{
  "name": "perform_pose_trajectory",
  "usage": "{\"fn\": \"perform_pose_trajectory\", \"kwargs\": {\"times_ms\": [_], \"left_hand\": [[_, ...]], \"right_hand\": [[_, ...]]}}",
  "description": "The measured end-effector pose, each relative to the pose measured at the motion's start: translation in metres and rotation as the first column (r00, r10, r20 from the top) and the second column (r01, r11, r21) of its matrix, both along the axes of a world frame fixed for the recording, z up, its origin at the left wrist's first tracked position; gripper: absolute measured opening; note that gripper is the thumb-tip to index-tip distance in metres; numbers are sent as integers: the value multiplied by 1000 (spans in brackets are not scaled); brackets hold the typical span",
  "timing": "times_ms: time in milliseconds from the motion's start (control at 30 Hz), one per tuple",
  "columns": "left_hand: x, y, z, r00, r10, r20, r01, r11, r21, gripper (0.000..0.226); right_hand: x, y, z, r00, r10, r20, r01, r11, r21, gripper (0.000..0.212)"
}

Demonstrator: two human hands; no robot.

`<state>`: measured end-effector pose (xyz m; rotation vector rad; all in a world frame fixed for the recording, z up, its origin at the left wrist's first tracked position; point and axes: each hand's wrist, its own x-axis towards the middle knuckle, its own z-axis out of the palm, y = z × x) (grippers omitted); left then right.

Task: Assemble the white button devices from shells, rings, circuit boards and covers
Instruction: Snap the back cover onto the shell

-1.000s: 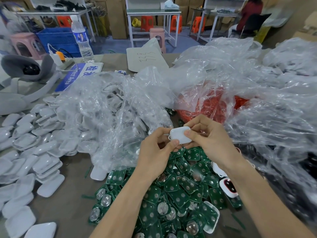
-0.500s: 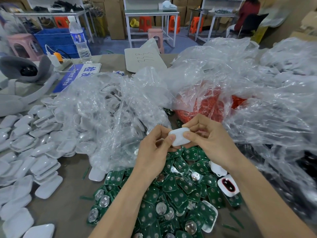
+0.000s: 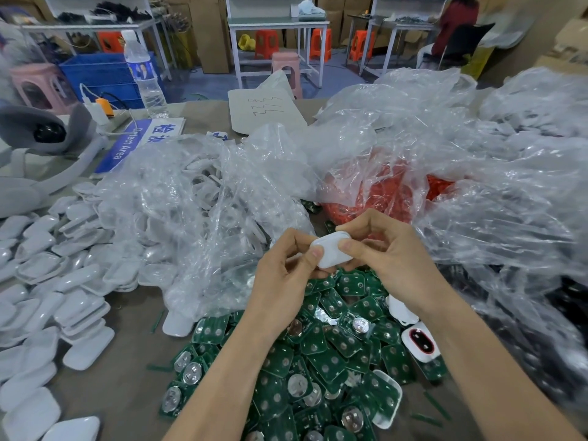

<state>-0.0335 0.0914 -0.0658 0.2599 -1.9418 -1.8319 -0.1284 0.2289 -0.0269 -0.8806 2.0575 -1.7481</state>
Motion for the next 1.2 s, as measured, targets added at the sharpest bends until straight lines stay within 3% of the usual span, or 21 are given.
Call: {"fn": "perform_pose_trajectory", "kwargs": {"times_ms": [100,367,500,700,967,1200], "left_hand": [[-1,1,0,1000,-7,11,7,1000,-19,7],[0,4,1,999,15,34,-15,1000,-19,25],[-1,5,2,999,21,27,-22,999,46,32],[0,4,6,1000,8,9,-9,994,111,31],[1,7,5,999,-36,-22,38,994,98,25],[0,7,6,995,-94,-46,103,951,290,38]], "right_hand": [[-1,-1,-1,999,-34,5,34,999,-5,11],[5,-9,-3,1000,-17,0,17,999,-28,10],[4,-11,-6,993,-22,118,32,996,-81,6],[-2,-1,-4,936,174,307,-130,979,-158,26],[-3,0,-6,958,131,257,-94,984,-152,23],[-4,3,-1,957,126,261,-100,989,-113,19]]}}
